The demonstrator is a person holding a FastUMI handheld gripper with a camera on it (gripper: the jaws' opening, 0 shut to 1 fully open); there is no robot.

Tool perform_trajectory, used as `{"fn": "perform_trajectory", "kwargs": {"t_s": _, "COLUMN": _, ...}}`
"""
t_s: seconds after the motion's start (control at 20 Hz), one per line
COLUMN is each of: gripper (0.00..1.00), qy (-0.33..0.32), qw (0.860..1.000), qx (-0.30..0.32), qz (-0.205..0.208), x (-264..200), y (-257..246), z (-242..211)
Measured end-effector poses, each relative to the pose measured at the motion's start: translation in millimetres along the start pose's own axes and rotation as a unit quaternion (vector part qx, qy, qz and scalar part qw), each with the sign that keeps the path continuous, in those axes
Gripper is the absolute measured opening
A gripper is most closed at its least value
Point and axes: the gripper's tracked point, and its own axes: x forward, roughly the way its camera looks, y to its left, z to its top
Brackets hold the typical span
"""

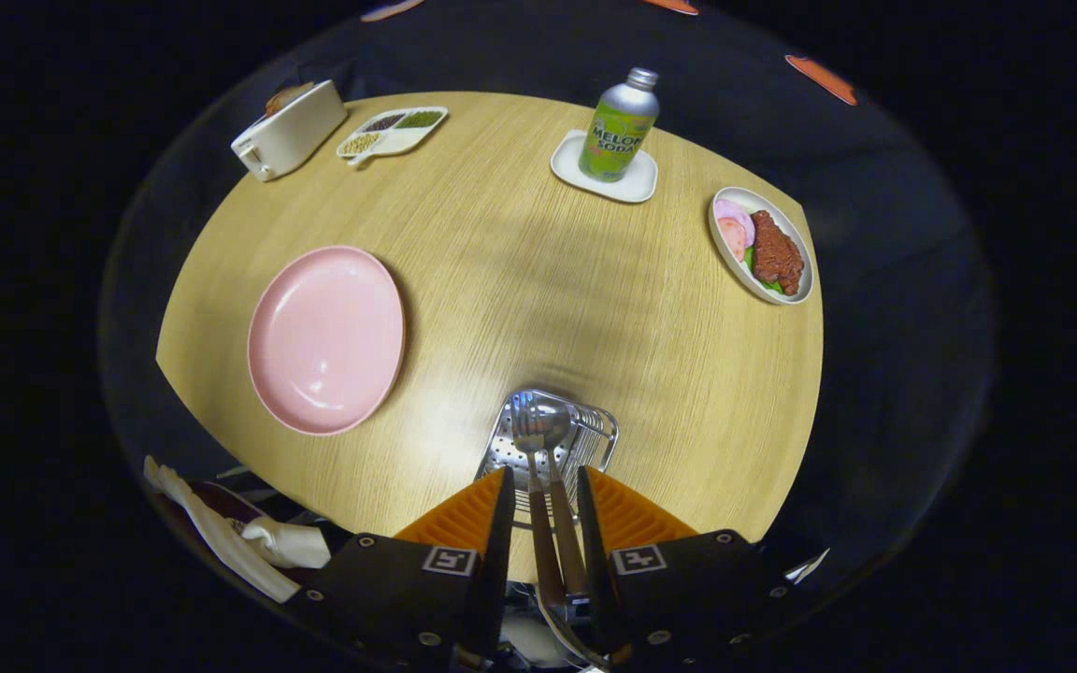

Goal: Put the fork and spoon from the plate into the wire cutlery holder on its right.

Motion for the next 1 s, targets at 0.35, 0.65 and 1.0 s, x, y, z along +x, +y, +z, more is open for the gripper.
{"fn": "perform_trajectory", "kwargs": {"t_s": 0.35, "gripper": 0.90, "qy": -0.170, "qw": 0.981, "qx": 0.093, "qz": -0.005, "x": -50, "y": 5, "z": 68}}
{"fn": "perform_trajectory", "kwargs": {"t_s": 0.65, "gripper": 0.99, "qy": -0.340, "qw": 0.928, "qx": 0.141, "qz": -0.061, "x": -115, "y": -4, "z": 127}}
{"fn": "perform_trajectory", "kwargs": {"t_s": 1.0, "gripper": 0.99, "qy": -0.456, "qw": 0.874, "qx": 0.136, "qz": -0.099, "x": -182, "y": -3, "z": 141}}
